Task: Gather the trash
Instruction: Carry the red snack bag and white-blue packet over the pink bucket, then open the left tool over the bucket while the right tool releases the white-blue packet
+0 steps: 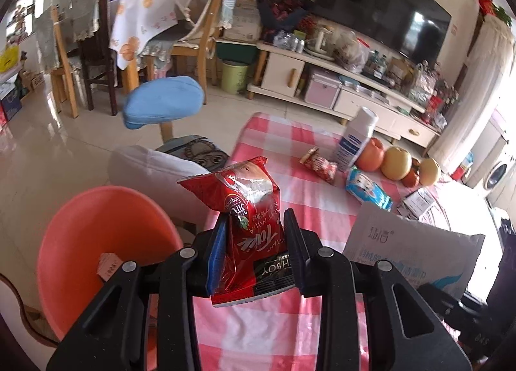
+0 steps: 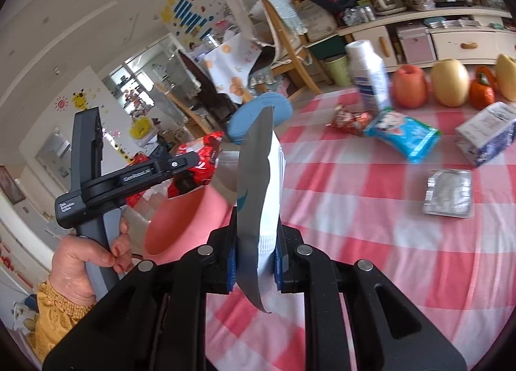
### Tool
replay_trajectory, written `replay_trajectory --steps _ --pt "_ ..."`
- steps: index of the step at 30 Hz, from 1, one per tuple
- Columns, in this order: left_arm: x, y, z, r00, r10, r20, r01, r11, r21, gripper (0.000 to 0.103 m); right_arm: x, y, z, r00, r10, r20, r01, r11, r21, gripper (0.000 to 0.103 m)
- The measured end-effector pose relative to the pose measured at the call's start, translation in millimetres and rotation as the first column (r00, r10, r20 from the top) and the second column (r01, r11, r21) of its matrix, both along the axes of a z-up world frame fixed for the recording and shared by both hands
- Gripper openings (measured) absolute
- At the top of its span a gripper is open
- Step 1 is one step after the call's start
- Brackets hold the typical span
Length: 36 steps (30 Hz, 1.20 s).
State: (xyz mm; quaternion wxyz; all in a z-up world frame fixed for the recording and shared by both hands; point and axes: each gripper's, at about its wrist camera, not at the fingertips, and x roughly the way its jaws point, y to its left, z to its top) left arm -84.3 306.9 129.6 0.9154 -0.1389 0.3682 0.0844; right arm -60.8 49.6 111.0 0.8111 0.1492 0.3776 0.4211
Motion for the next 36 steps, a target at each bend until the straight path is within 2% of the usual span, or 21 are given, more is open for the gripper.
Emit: replay_trajectory --steps 9,16,20,23,24,26,27,28,29,30,31,34,36 --pt "-20.5 48.7 -1.9 0.992 0.122 0.013 -0.122 0.992 0.023 0.036 -17.4 85.0 14.8 0.990 0.138 0.024 -0.138 0.990 -0.013 0.019" --pt "-39.5 98.3 -10.3 0.972 0.235 0.000 -0.235 0.972 0.001 0.036 -30.1 144.8 16.3 0.975 0.221 0.031 -0.220 0.975 -0.042 0.019" --pt "-46.4 120.5 -18.0 0.959 0.281 -0.014 -0.282 0.959 -0.020 0.036 -30.9 164.4 10.8 0.970 0.242 0.021 -0.240 0.969 -0.055 0.019" --pt "-48.0 132.3 -25.5 0.948 0.315 -0.038 -0.316 0.949 -0.006 0.036 -32.0 182.5 4.1 0.966 0.257 0.008 -0.255 0.964 -0.077 0.020" --pt "-47.3 135.7 -28.8 0.943 0.330 -0.052 -0.330 0.944 0.000 0.038 -32.5 189.7 -0.1 0.967 0.256 0.003 -0.255 0.962 -0.101 0.024" --pt "-47.6 137.4 -31.5 0.936 0.348 -0.061 -0.347 0.938 0.013 0.065 -31.5 198.4 -6.9 0.969 0.245 -0.018 -0.245 0.962 -0.122 0.036" --pt "-48.5 138.4 -31.5 0.931 0.360 -0.063 -0.359 0.933 0.029 0.072 -32.0 200.6 -9.5 0.968 0.251 -0.025 -0.252 0.960 -0.119 0.045" --pt "-48.7 137.2 -30.7 0.925 0.375 -0.062 -0.372 0.927 0.054 0.080 -34.5 200.8 -10.7 0.970 0.242 -0.016 -0.242 0.962 -0.126 0.051" --pt "-49.2 134.5 -29.1 0.924 0.377 -0.057 -0.373 0.925 0.072 0.082 -37.2 200.1 -10.5 0.973 0.233 0.000 -0.230 0.963 -0.137 0.060" --pt "-48.3 133.2 -27.5 0.925 0.376 -0.054 -0.371 0.925 0.084 0.083 -40.8 197.6 -9.6 0.974 0.223 0.024 -0.217 0.964 -0.151 0.064" --pt "-47.8 131.0 -26.2 0.925 0.376 -0.052 -0.370 0.924 0.095 0.089 -42.5 195.4 -8.8 0.975 0.217 0.039 -0.208 0.965 -0.160 0.066" --pt "-43.1 123.3 -21.8 0.931 0.361 -0.048 -0.354 0.928 0.114 0.089 -47.3 182.1 -4.6 0.978 0.184 0.097 -0.162 0.966 -0.203 0.076" --pt "-39.6 114.8 -19.1 0.936 0.348 -0.051 -0.339 0.931 0.134 0.090 -49.8 175.2 -2.6 0.977 0.169 0.131 -0.138 0.966 -0.219 0.078"
